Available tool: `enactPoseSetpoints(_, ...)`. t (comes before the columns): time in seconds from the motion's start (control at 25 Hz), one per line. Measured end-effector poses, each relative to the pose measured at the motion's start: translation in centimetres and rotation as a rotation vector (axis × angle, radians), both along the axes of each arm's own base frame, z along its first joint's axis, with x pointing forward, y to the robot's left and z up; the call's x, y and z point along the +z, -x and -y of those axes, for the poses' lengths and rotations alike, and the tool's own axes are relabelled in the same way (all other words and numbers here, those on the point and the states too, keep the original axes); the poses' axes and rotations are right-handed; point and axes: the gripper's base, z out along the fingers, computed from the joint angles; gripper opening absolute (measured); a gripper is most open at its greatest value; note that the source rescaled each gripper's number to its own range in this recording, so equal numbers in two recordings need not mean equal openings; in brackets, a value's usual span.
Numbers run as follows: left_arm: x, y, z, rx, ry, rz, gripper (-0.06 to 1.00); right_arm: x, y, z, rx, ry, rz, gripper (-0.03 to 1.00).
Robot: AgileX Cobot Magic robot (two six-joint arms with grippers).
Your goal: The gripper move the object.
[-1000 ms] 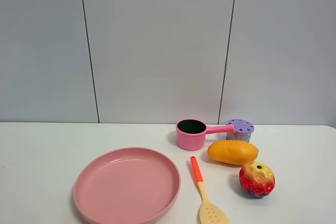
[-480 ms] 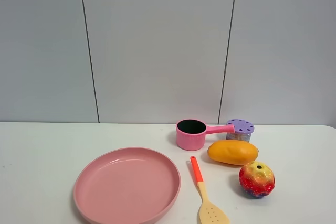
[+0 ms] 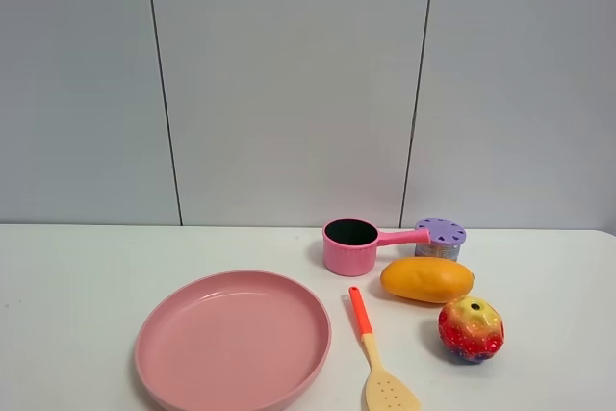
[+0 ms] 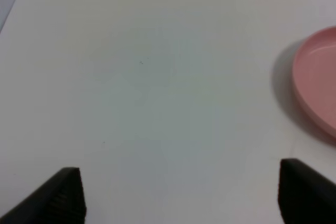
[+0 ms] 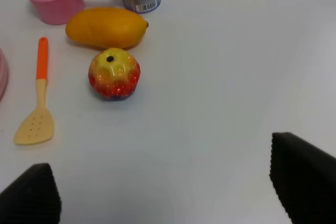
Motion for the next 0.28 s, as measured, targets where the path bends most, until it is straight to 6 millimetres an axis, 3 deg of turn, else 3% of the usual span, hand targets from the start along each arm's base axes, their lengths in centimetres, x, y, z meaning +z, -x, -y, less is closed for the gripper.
enactPoseSetpoints(0.28,0.00,0.00,0.11,-0.014,-0.001,0.000,0.45,0.00,0.00,0.00,0.000,0.000,0.000,1.00)
